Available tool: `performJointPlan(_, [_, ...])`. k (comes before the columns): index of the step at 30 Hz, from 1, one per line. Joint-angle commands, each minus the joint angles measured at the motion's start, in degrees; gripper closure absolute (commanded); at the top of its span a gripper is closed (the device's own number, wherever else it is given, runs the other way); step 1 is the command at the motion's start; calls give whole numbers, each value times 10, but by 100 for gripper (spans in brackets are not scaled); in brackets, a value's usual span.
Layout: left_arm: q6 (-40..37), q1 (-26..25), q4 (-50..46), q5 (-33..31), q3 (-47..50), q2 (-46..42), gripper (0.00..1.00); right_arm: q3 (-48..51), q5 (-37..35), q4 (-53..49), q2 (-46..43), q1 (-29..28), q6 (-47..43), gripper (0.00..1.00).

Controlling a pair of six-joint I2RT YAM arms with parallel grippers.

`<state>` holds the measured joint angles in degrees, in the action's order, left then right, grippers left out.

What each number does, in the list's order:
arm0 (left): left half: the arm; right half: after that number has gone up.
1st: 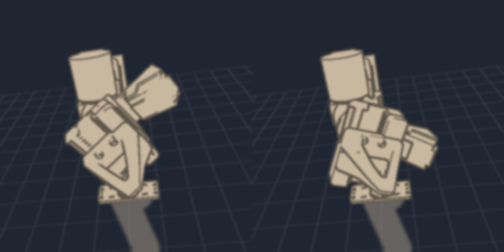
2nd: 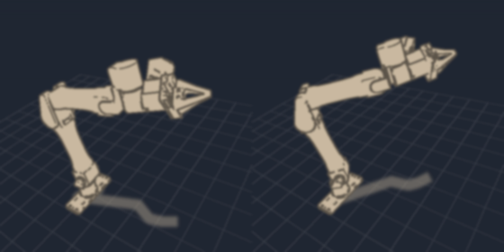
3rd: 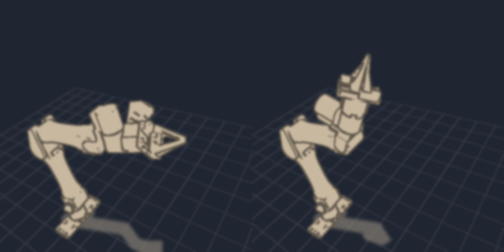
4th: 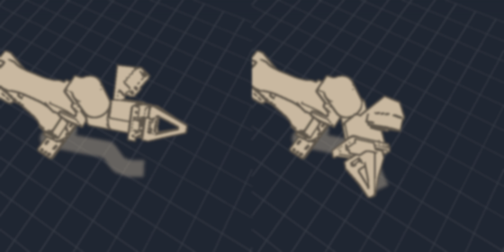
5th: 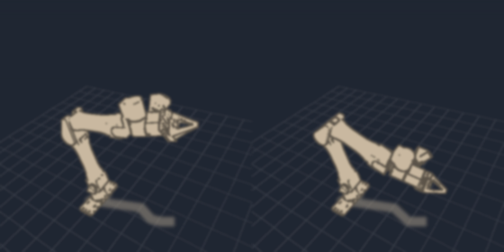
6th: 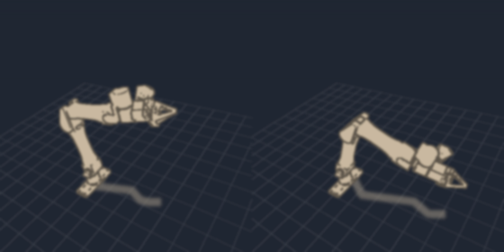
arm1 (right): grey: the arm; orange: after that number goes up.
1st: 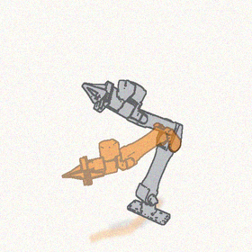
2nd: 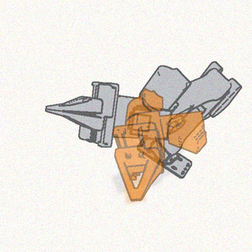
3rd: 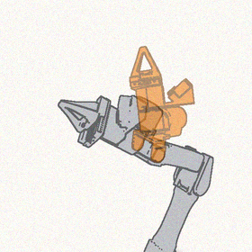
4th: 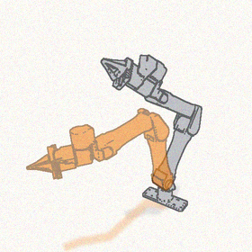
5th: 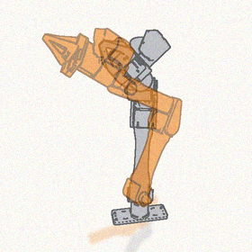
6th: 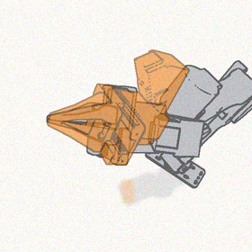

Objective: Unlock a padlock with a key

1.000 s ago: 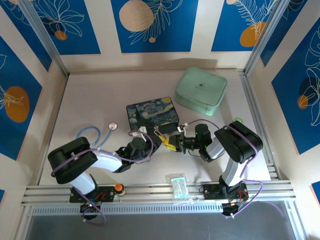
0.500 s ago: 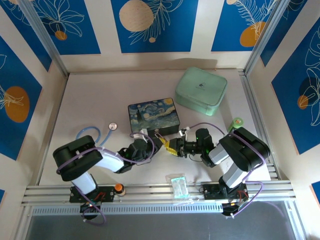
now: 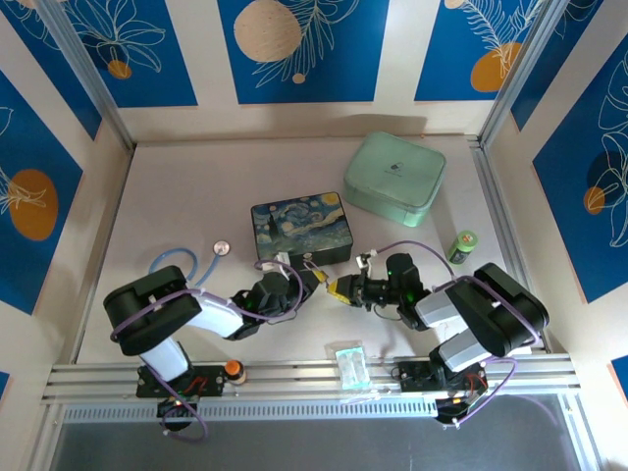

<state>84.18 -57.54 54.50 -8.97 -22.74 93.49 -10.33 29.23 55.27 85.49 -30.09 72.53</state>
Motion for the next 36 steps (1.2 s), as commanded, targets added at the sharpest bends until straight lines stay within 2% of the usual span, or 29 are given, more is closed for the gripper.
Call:
performJointPlan(1, [0, -4, 39, 14, -10, -16, 100, -4, -15, -50, -19, 1, -24, 92])
performJointPlan(5, [6, -5, 40, 23, -13, -26, 100, -11, -18, -46, -12, 1, -27, 98])
performJointPlan(17, [9, -42, 32, 42, -19, -36, 100, -51, 7, 2, 25, 14, -14, 99])
performJointPlan(29, [21, -45, 74, 49, 3, -7, 100, -48, 23, -4, 32, 33, -14, 100])
performJointPlan(36, [7, -46, 54, 57, 4, -15, 100, -57, 65, 3, 48, 61, -13, 100])
